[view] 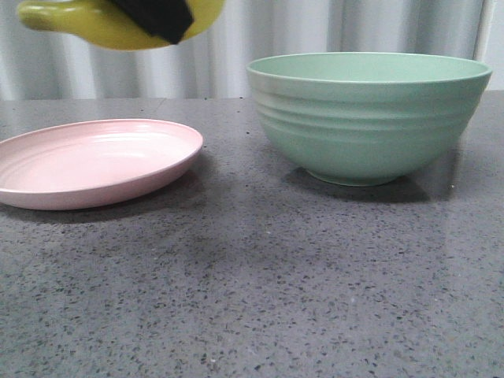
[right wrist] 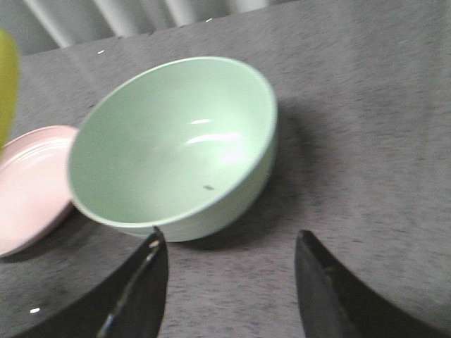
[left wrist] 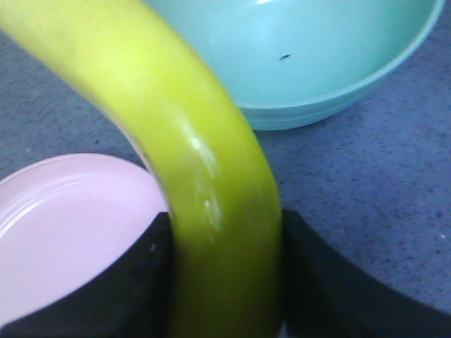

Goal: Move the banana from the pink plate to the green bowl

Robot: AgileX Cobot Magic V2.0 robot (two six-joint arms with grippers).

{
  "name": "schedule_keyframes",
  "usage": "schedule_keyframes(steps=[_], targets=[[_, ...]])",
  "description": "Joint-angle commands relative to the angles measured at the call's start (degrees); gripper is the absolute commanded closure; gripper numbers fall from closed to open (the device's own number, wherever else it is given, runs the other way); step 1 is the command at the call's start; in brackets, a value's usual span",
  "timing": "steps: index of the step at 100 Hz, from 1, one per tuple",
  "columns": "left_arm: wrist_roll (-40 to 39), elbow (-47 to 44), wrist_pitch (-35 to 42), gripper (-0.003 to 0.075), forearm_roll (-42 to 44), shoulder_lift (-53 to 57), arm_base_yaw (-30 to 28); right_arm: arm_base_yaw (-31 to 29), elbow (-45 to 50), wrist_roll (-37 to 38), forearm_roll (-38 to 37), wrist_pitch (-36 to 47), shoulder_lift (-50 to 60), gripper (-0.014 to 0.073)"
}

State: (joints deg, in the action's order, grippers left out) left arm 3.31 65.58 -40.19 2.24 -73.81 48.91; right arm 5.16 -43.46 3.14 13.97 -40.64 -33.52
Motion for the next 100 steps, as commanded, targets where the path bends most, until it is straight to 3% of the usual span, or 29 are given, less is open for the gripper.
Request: schedule_keyframes(steps=[1,15,46,88,100], targets=[[0.12,2.06,3.22,0.0739,-0.01,1.89,2.88,2.13,-4.81,-2.44,3.98,3.37,-5.11,0.0248],[0.12,2.06,3.28,0.0739,-0.01,1.79,6.18,7.14,-10.55,-3.14,8.08,3.9,-13.44,0.0248],[0.12,2.06,3.28,0.0738,-0.25,1.79,8.06,19.48,-23.82,-2.82,8.75,9.39,-32.71,0.0247],[0.12,2.06,3.44,0.0739,-0.38,1.79,8.06,20.42,-32.51,-2.71,12.61,9.53,-46.92,0.025],[0.12,2.06,3.44,0.0738,-0.38,1.79,8.06,20.42,-32.51,-2.71,12.61,8.81,-46.88,0.0351]])
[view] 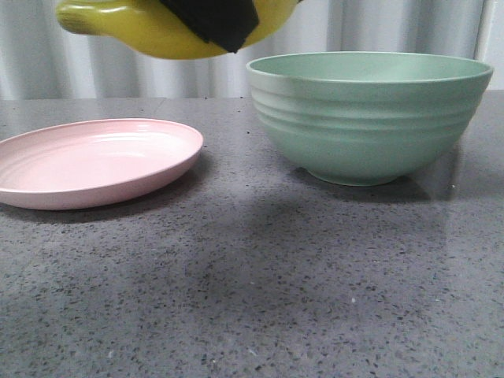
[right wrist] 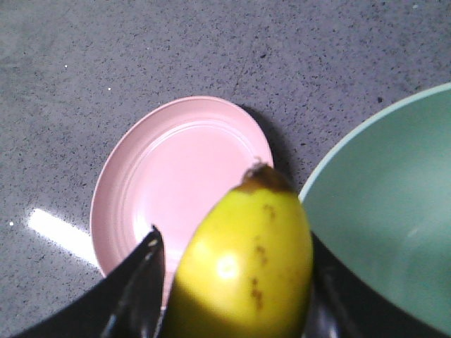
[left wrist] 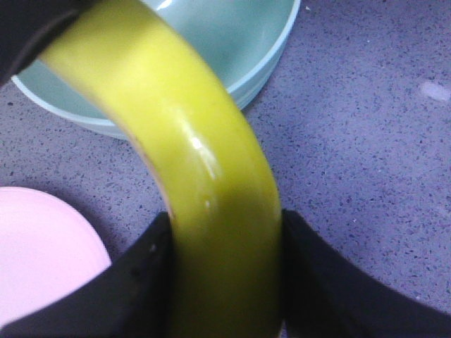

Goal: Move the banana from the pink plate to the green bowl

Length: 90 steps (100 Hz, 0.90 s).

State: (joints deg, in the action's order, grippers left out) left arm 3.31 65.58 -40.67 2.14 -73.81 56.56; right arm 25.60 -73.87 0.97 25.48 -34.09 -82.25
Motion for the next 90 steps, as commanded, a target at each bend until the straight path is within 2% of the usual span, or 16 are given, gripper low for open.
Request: schedule_keyframes(steps=[1,10,22,26,34,53,65,90], targets=[[0.12,2.06,3.92,0.0737,-0.28,1.79,0.41,-0.02,-2.1,-0.55,1.1,2.28,1.85,0.0372],[0.12,2.06,4.07,0.0698,-0.28,1.79,0.41,-0.02,-2.1,-0.55,1.1,1.98,2.07,0.0522],[0.12,2.06,4.07,0.0533,-0.28,1.79,0.41,-0.02,-2.1,-0.55,1.1,2.09,2.05,0.0673],[0.12,2.06,4.07,0.0467,-0.28,1.79,0.41,-0.02,-2.1,-0.55,1.1,2.35,2.05,0.0673],[0.12,2.06,3.96,0.04,-0.17,1.89,0.41,-0.02,-2.19,-0.55,1.1,3.23,2.05,0.0673],[-0.09,2.06,3.31,0.0389,0.36,3.44,0.41,-3.0,-4.23,-0.65,-0.6,5.08,2.83,0.0673],[-0.09,2.06,3.31,0.039,0.54,4.63,0.41,-6.16,-7.2,-0.65,-4.22,5.62,2.83,0.0673],[-0.32,2.06,2.19,0.039,0.54,5.41,0.41,-8.11,-8.11,-0.65,-21.09,10.67,2.09,0.0673]])
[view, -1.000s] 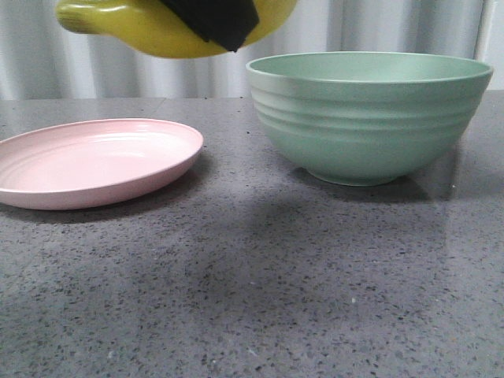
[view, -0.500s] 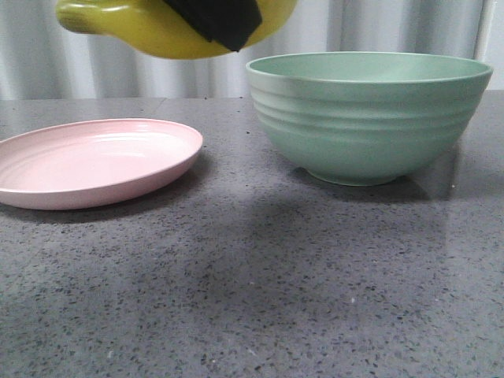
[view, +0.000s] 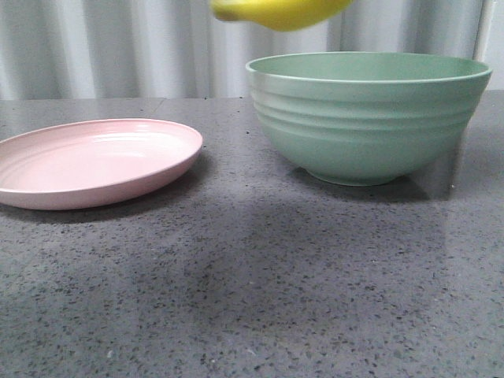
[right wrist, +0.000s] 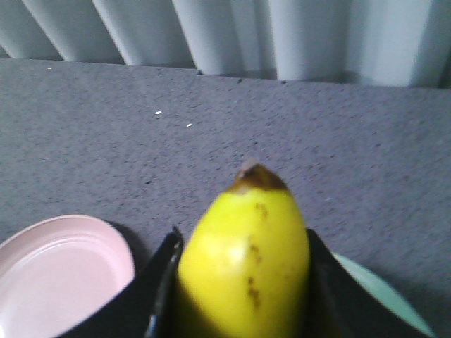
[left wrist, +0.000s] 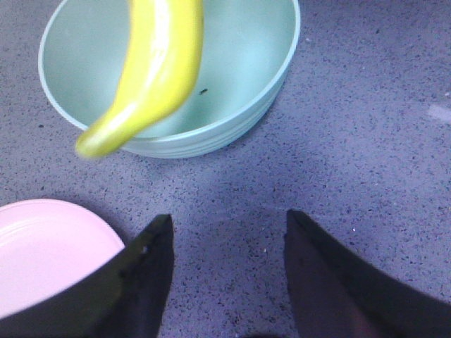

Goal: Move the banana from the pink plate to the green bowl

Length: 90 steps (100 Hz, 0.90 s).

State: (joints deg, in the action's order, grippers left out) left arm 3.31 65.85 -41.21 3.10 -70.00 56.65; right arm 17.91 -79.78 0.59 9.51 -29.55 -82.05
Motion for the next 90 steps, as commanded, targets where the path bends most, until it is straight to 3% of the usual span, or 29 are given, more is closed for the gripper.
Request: schedule_keyframes(steps=[1,24,31,44,51,90], targets=[[-0.32,1.79,2.73,0.039,-0.42,1.6,0.33,-0.42,-2.21,-0.26,-5.88,6.25,1.78,0.0673],[-0.43,1.79,2.73,0.039,-1.28,1.6,0.33,-0.42,-2.21,-0.26,-13.59,6.7,-1.45,0.0648],[-0.43,1.79,2.73,0.039,-1.38,1.6,0.33,-0.42,-2.21,-0.26,-13.71,6.11,-2.58,0.0575],[-0.51,1.79,2.73,0.039,-1.4,1.6,0.33,-0.42,-2.21,-0.26,-13.71,5.2,-4.19,0.035],[-0.51,1.79,2.73,0.039,-1.4,1.6,0.33,-0.42,-2.21,-0.26,-13.71,4.99,-4.78,0.029],[-0.51,1.79,2.73,0.039,-1.5,1.69,0.33,-0.42,-2.21,-0.26,-14.74,5.09,-4.07,0.0286]])
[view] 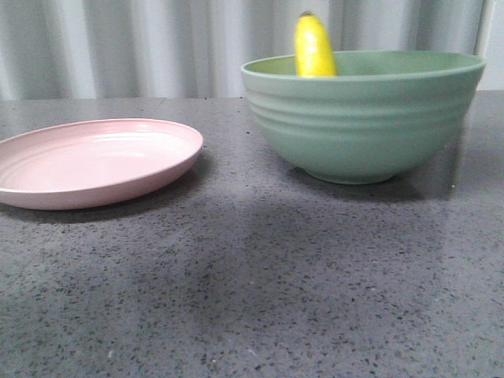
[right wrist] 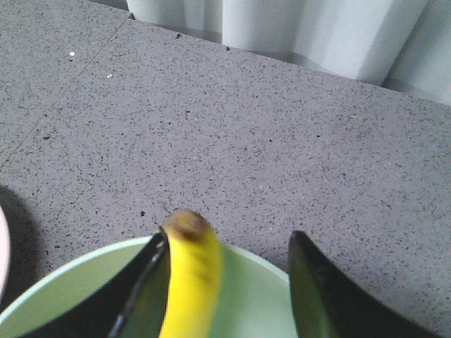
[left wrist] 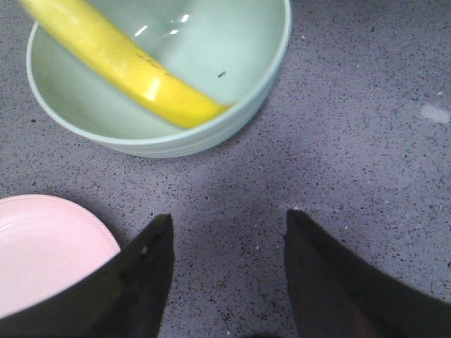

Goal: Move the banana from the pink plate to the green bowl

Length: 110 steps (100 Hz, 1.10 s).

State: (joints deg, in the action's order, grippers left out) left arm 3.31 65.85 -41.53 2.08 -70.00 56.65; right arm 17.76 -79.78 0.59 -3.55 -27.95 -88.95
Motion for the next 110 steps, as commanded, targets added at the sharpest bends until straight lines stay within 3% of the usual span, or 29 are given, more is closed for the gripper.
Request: schedule_keyframes(steps=[1,16,23,30,42,55,77,90,110], targets=[[-0.51,1.79,3.05,0.039,-0.48,1.69,0.33,-0.27,-2.21,-0.26,-1.96,3.33,2.84,0.0286],[-1.34,1.79,3.05,0.0393,-0.34,2.85,0.33,-0.27,-2.21,-0.26,-4.63,1.21,5.83,0.0291],[-3.86,1.79,2.9,0.043,0.91,3.95,0.33,-0.27,-2.21,-0.26,-4.63,-1.38,7.66,0.032],[-4.71,1.79,2.12,0.0522,1.4,5.13,0.33,-0.27,-2.21,-0.26,-4.72,-5.06,9.61,0.0417],[-4.71,0.99,1.72,0.0736,1.59,7.61,0.33,-0.27,-2.21,-0.26,-4.76,-11.69,12.89,0.0671],[-8.4,-1.42,1.72,0.0739,3.71,10.42,0.33,-0.27,-1.61,-0.15,-4.76,-16.41,16.69,0.0669],[-19.95,-10.31,5.68,0.0739,13.73,18.16,0.33,-0.27,5.53,-0.15,-3.11,-15.94,27.38,0.0669],[-25.56,-17.1,12.14,0.0739,17.32,25.4,0.33,-0.27,13.69,-0.15,-1.4,-10.9,35.35,0.0669],[-25.93,-28.38,19.15,0.0739,17.34,36.32,0.33,-0.27,27.71,0.25,-1.15,-0.27,50.05,0.0669]])
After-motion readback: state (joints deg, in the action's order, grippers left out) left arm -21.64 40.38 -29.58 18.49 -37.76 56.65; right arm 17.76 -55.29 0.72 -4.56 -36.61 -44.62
